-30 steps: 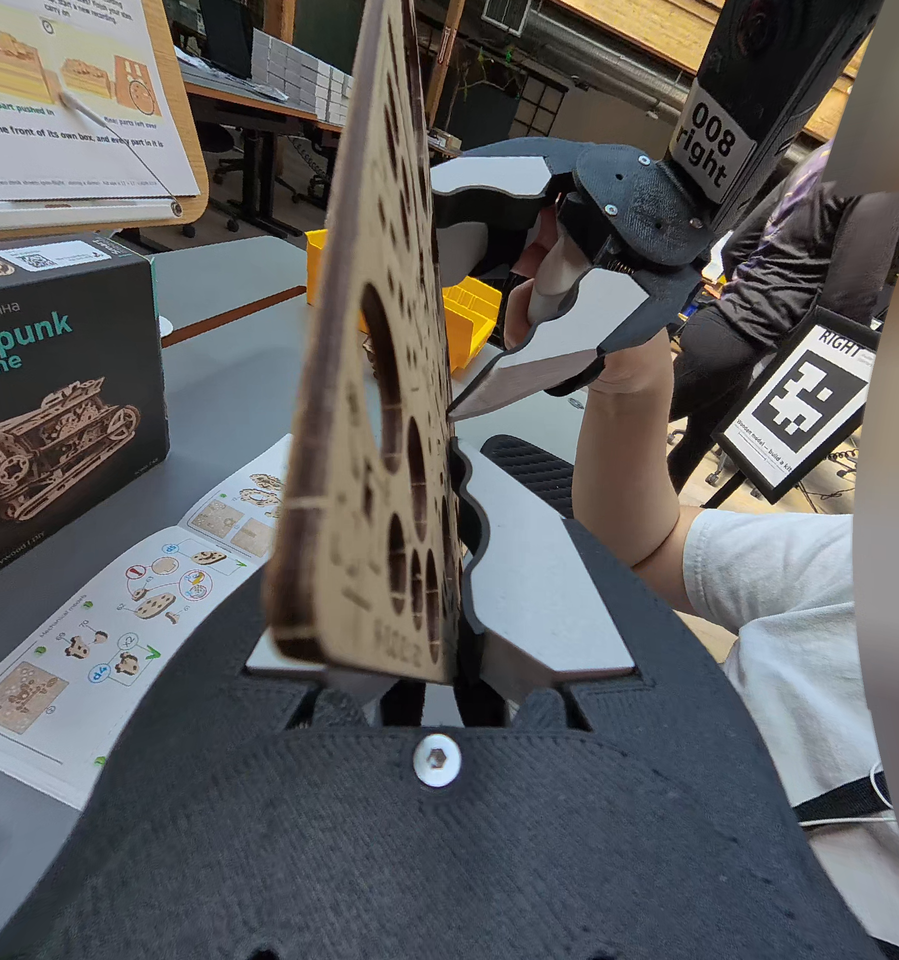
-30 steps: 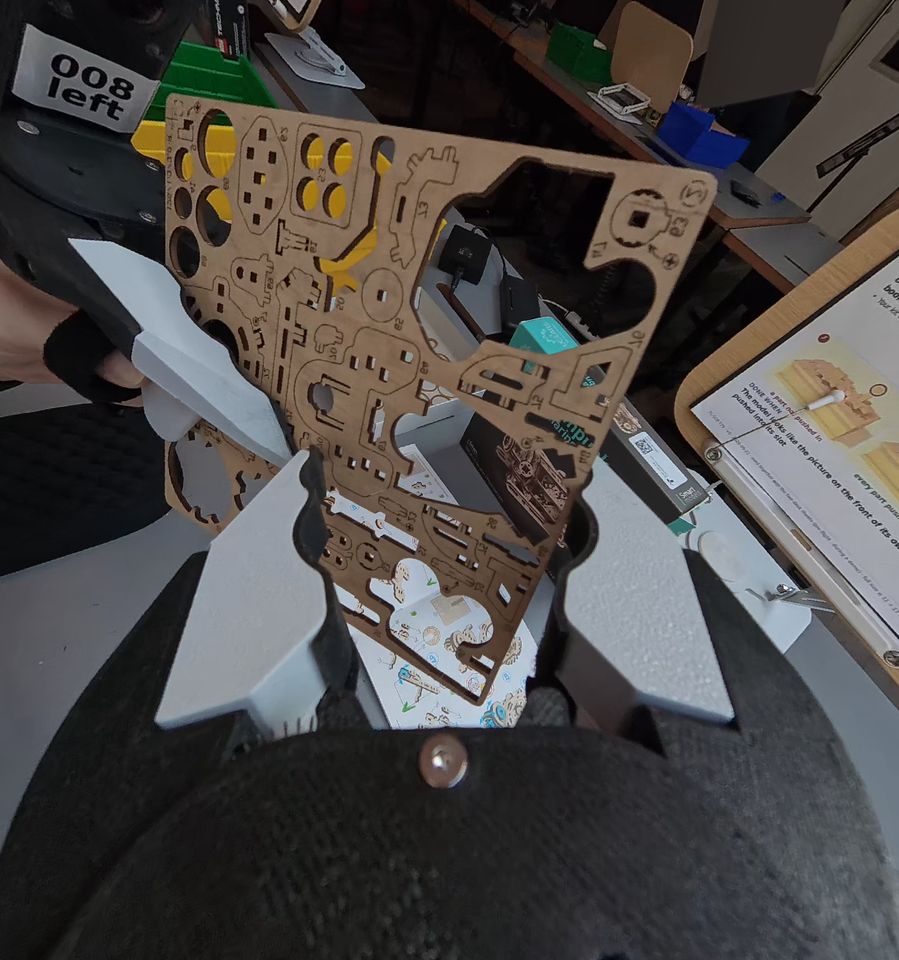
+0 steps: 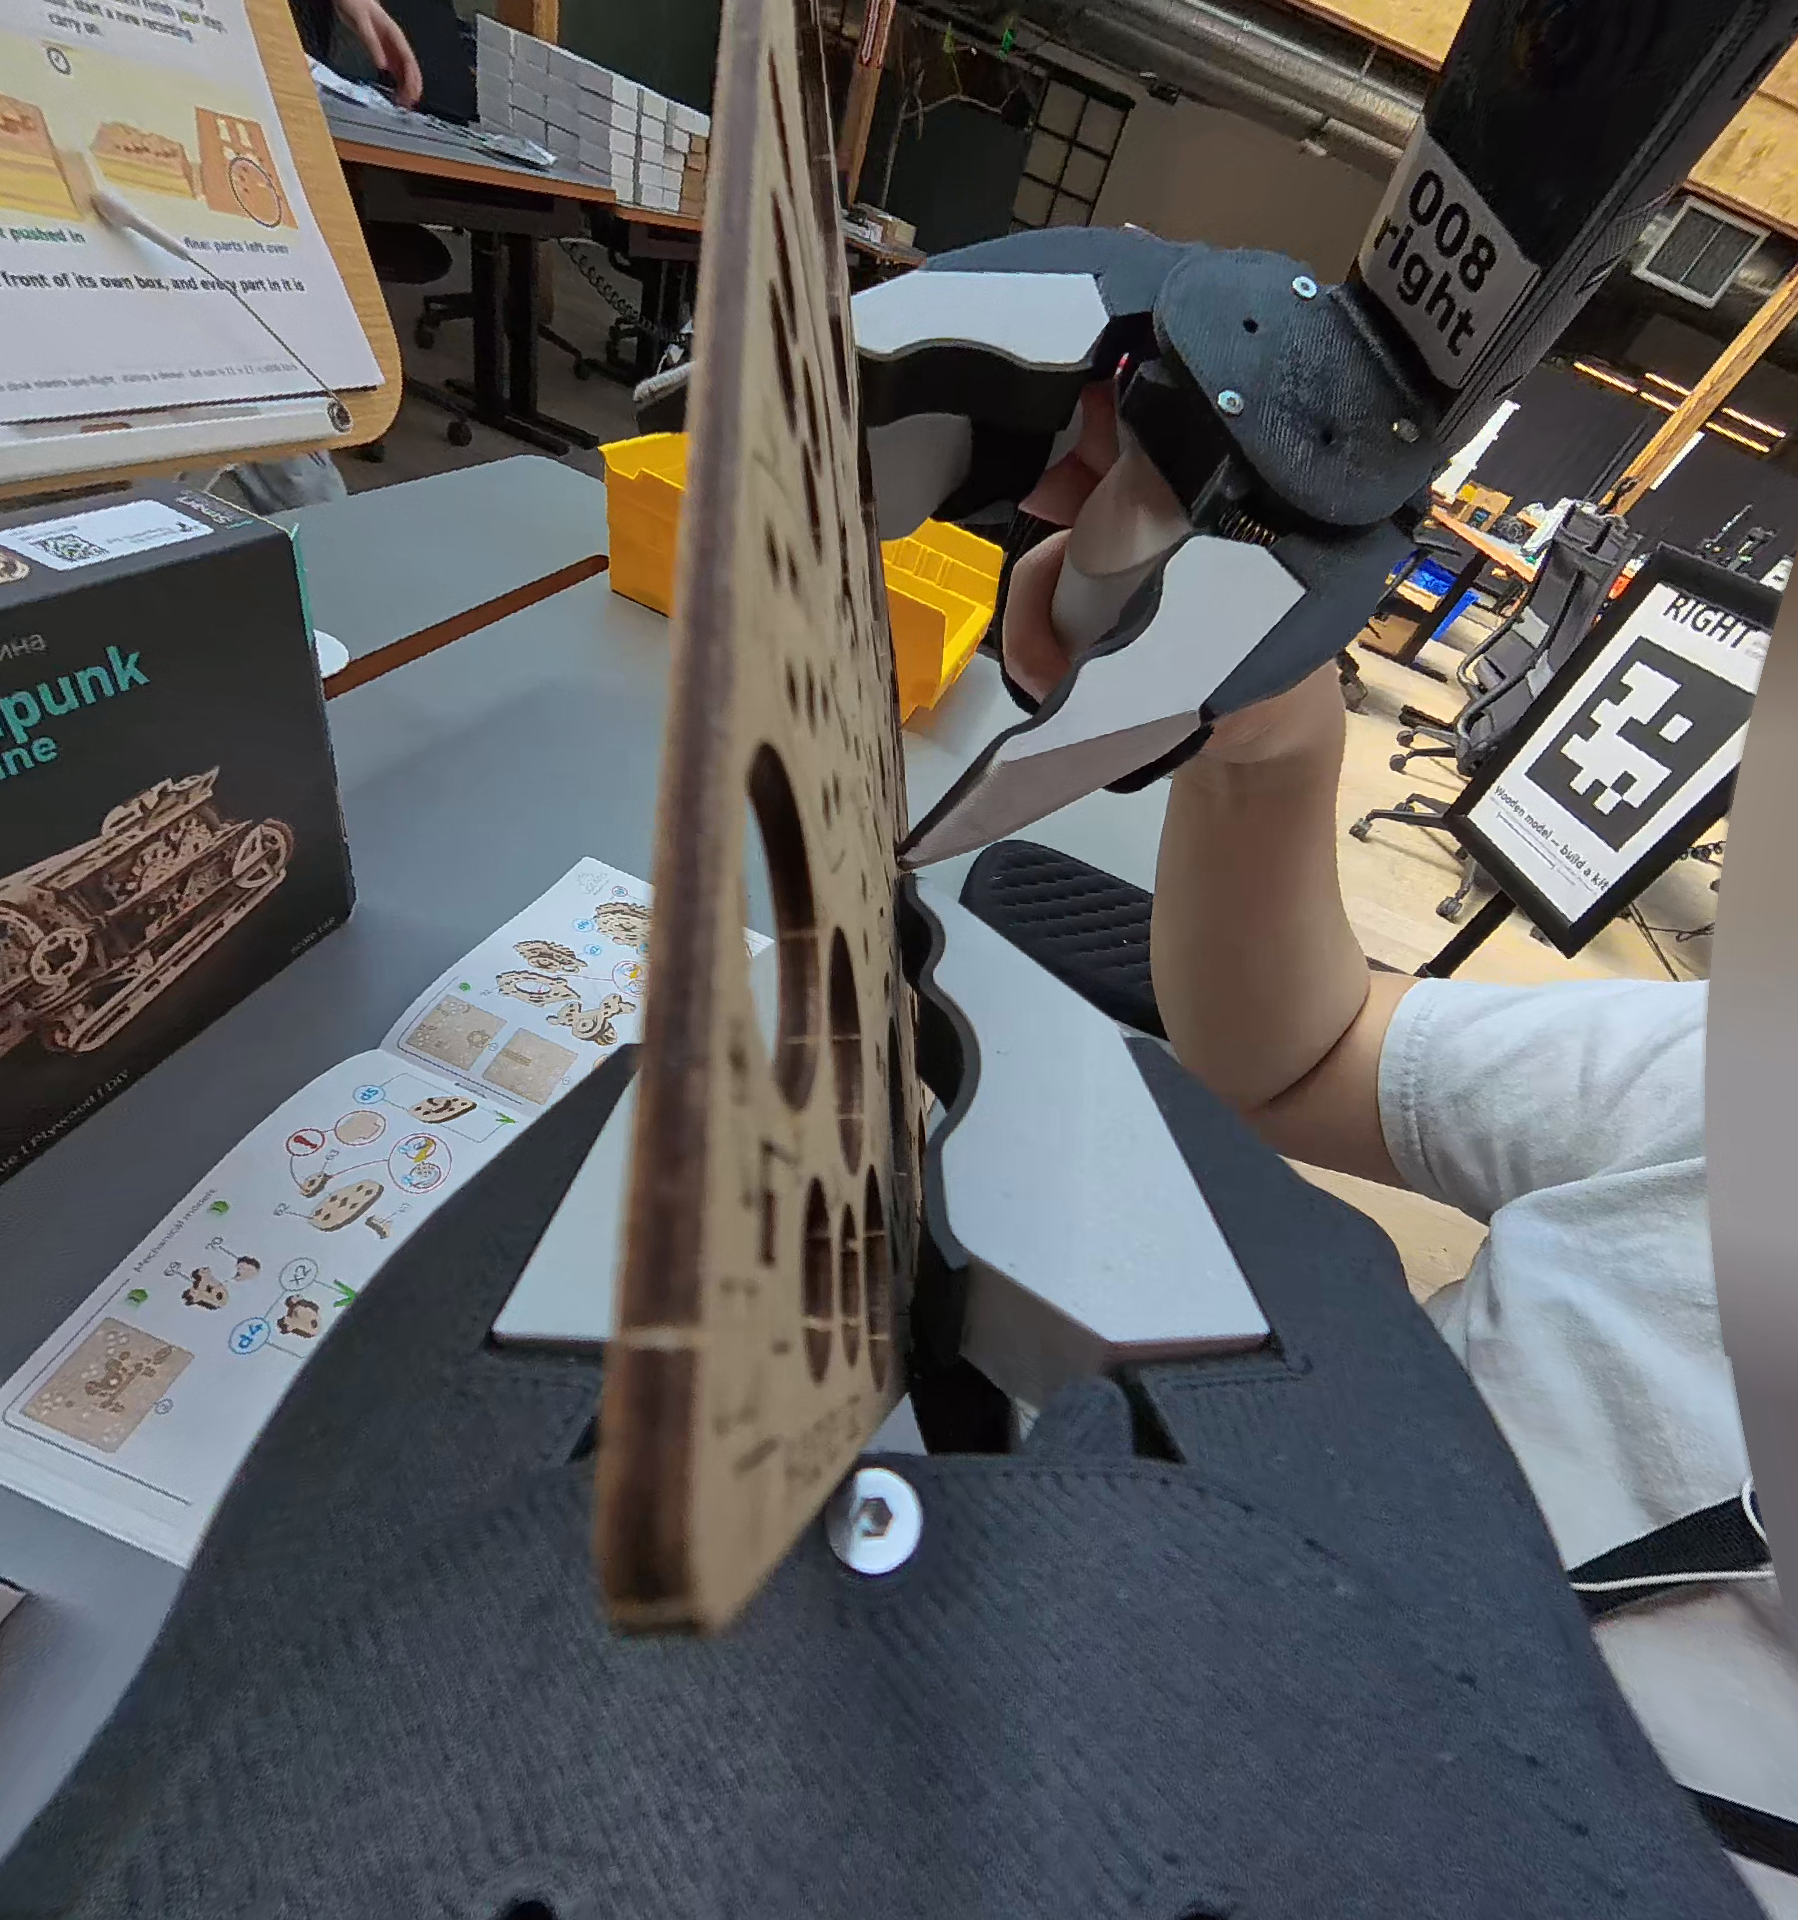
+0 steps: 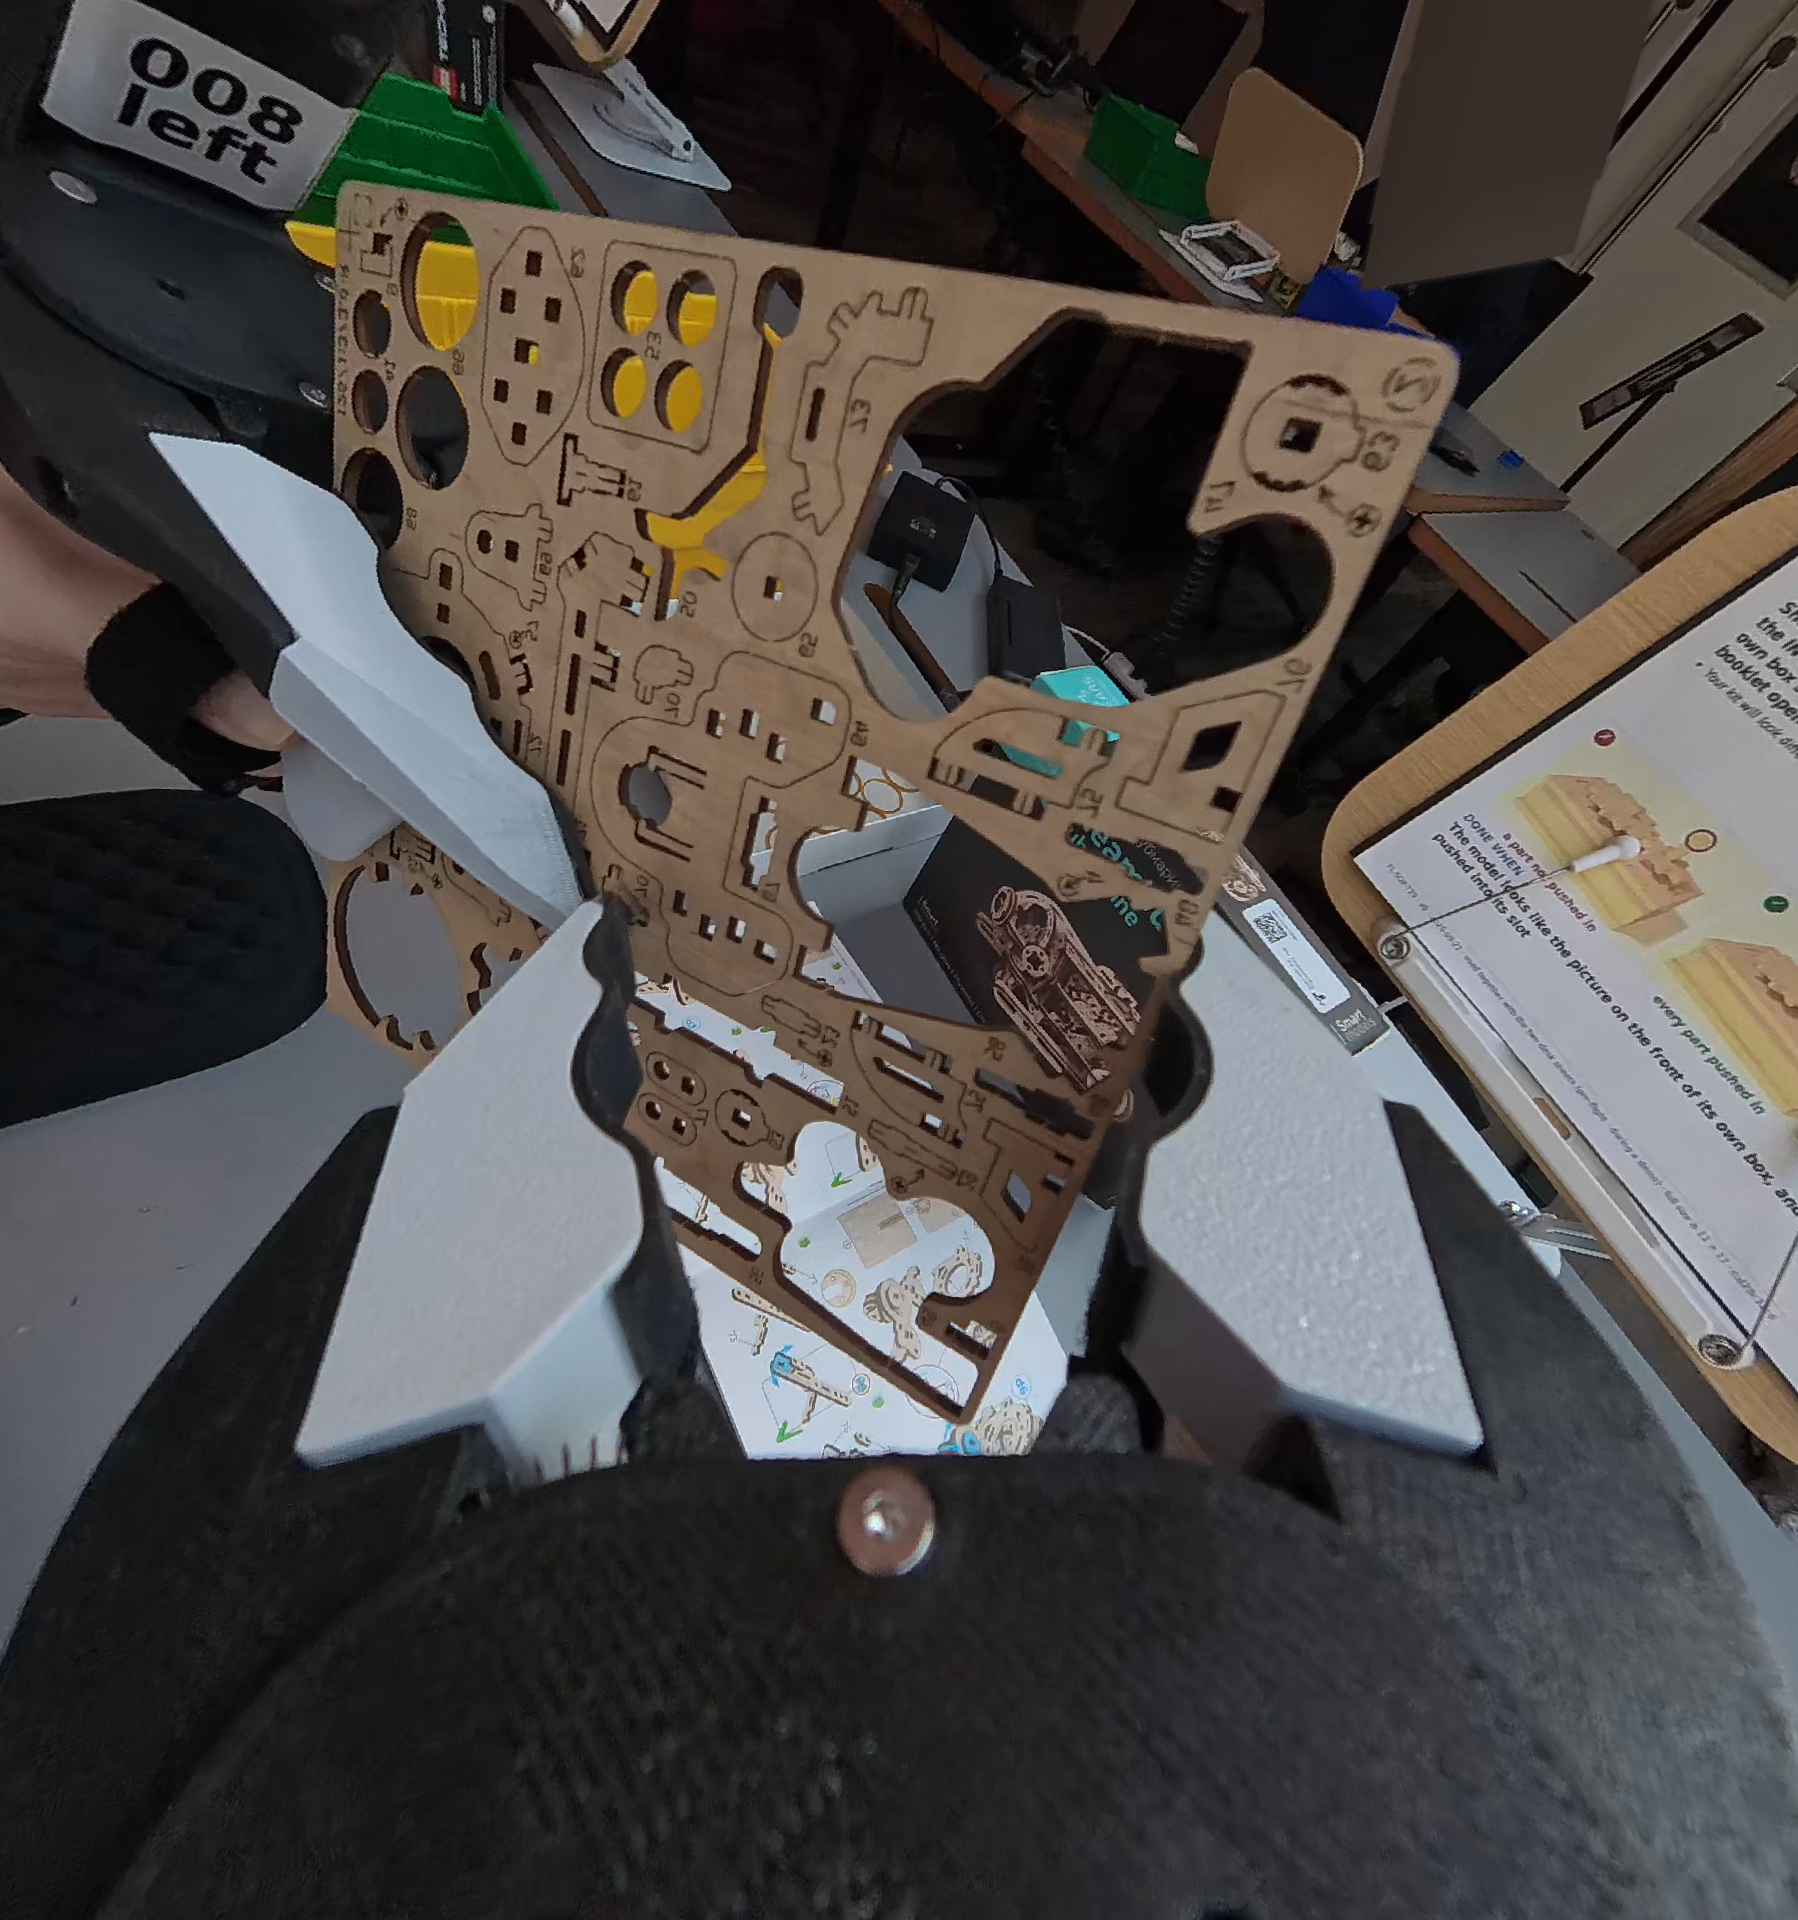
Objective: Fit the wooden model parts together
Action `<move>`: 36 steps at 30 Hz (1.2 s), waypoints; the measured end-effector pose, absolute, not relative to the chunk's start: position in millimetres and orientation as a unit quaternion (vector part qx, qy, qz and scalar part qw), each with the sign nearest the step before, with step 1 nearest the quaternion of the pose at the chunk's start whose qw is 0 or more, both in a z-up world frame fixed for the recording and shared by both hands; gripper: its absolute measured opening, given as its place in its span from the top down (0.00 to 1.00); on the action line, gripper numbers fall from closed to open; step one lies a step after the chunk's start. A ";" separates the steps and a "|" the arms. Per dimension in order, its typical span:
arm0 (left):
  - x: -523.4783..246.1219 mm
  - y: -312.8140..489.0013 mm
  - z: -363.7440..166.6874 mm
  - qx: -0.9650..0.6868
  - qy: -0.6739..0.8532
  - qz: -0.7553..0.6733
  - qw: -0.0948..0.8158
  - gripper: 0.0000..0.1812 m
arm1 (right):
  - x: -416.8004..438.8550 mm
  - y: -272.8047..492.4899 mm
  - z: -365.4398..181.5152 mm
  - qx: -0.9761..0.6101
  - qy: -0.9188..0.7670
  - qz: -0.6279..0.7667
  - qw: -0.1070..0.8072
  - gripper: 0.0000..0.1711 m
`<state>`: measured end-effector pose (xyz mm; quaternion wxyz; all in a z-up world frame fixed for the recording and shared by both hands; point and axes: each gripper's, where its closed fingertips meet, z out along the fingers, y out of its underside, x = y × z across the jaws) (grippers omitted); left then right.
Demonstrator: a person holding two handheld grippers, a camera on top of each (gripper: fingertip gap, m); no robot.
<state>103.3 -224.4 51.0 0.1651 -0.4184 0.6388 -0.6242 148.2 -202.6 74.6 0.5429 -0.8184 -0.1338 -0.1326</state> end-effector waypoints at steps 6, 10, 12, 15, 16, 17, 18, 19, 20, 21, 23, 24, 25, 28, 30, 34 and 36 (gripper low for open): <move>98.6 -227.1 55.3 -0.406 0.650 -0.617 0.180 0.99 | 144.7 -203.9 76.1 -0.819 -0.128 -0.117 0.546 0.41; 97.7 -231.0 56.3 -0.398 0.654 -0.615 0.189 0.99 | 142.4 -207.1 81.5 -0.815 -0.128 -0.102 0.556 0.43; 100.1 -227.8 54.4 -0.402 0.652 -0.613 0.194 1.00 | 145.1 -205.8 80.2 -0.816 -0.129 -0.128 0.549 0.43; 99.0 -227.1 56.3 -0.405 0.644 -0.626 0.171 1.00 | 143.9 -204.8 82.7 -0.810 -0.135 -0.135 0.554 0.43; 99.4 -226.6 56.1 -0.406 0.644 -0.624 0.176 1.00 | 144.1 -204.6 83.0 -0.810 -0.135 -0.138 0.554 0.43; 99.8 -225.9 55.8 -0.407 0.645 -0.620 0.182 1.00 | 144.6 -204.1 82.8 -0.810 -0.134 -0.142 0.554 0.42; 99.5 -226.1 56.1 -0.408 0.646 -0.619 0.184 1.00 | 145.0 -203.6 82.6 -0.809 -0.134 -0.145 0.553 0.42; 99.2 -226.3 56.4 -0.409 0.645 -0.620 0.180 1.00 | 145.6 -203.1 81.8 -0.809 -0.134 -0.148 0.552 0.42; 99.2 -225.6 56.0 -0.410 0.644 -0.620 0.178 1.00 | 145.5 -202.4 81.7 -0.808 -0.132 -0.147 0.554 0.42; 99.5 -224.9 55.3 -0.411 0.644 -0.620 0.178 1.00 | 145.7 -201.9 81.2 -0.809 -0.132 -0.149 0.554 0.42; 100.8 -224.2 54.2 -0.412 0.644 -0.618 0.183 1.00 | 146.6 -201.2 80.6 -0.809 -0.130 -0.153 0.553 0.40; 101.1 -224.2 53.6 -0.412 0.645 -0.617 0.184 1.00 | 147.2 -201.2 79.7 -0.810 -0.129 -0.150 0.551 0.42; 100.9 -224.4 53.6 -0.411 0.646 -0.617 0.182 1.00 | 147.2 -201.3 79.2 -0.812 -0.128 -0.146 0.551 0.42; 99.9 -222.7 55.1 -0.408 0.645 -0.625 0.165 0.99 | 146.1 -200.8 81.6 -0.808 -0.127 -0.150 0.556 0.42; 98.5 -221.1 56.5 -0.407 0.642 -0.632 0.151 1.00 | 145.0 -199.8 83.9 -0.804 -0.127 -0.158 0.559 0.42; 93.7 -218.8 60.7 -0.403 0.643 -0.637 0.134 1.00 | 140.3 -197.6 88.9 -0.794 -0.130 -0.160 0.572 0.42; 92.1 -216.1 63.5 -0.402 0.643 -0.637 0.137 1.00 | 137.7 -196.8 92.8 -0.786 -0.132 -0.159 0.583 0.43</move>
